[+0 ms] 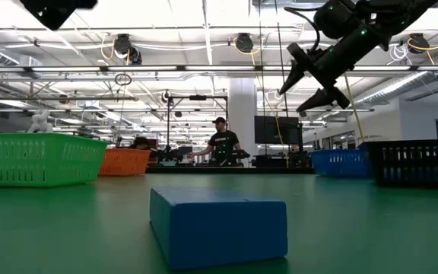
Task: Sort & place blocks by color
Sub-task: Put the blue block into the black basket
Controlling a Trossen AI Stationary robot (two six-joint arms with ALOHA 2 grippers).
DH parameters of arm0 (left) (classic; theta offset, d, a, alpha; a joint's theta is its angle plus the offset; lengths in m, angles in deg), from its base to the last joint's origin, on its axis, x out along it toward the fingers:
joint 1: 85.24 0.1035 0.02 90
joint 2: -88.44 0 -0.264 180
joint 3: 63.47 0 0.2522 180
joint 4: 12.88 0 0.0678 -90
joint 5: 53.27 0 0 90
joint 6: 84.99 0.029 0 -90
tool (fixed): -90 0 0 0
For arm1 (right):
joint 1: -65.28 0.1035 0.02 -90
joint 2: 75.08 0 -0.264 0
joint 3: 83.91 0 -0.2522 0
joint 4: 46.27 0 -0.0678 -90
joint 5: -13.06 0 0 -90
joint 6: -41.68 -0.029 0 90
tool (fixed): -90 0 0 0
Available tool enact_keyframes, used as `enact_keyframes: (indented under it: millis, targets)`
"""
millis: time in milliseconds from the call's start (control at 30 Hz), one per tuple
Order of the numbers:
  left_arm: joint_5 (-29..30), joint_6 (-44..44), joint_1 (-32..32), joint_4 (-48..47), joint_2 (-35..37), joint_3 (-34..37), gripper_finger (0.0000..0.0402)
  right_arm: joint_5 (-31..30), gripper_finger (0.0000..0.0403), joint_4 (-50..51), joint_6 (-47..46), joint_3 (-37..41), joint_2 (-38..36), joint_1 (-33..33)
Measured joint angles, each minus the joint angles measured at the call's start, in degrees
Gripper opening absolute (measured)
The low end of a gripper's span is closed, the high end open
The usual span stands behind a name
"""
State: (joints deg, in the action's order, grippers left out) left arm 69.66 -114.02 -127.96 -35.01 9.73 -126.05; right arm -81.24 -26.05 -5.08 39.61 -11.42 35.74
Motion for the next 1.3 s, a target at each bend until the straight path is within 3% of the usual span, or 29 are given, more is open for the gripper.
enact_keyframes:
  millis: [133,300,533,667,900,1133,1300]
  targets:
    - [-0.89,6.24,1.14,1.57,-4.43,0.00,0.0148,4.09,0.0283,-0.64,0.63,0.00,0.00,1.06]
    - [-5.44,16.17,5.02,4.52,-8.38,0.02,0.0148,4.55,0.0283,-1.16,5.40,0.00,0.00,2.40]
    - [-24.26,17.54,11.08,17.75,-14.88,0.02,0.0148,4.43,0.0283,-1.79,5.63,0.00,0.00,2.36]
    - [-30.01,20.15,11.88,26.30,-19.64,0.00,0.0148,4.42,0.0283,-1.91,5.48,0.00,0.00,2.38]
    - [-31.12,27.56,12.05,32.11,-26.09,-0.04,0.0148,4.42,0.0283,-1.91,5.48,0.00,0.00,2.38]
    - [-32.91,27.17,13.23,40.74,-30.41,-0.13,0.0150,4.42,0.0283,-1.91,5.47,-0.01,0.00,2.38]
    - [-34.37,25.64,13.57,44.08,-32.79,-0.11,0.0201,4.42,0.0283,-1.91,5.48,0.00,0.00,2.38]
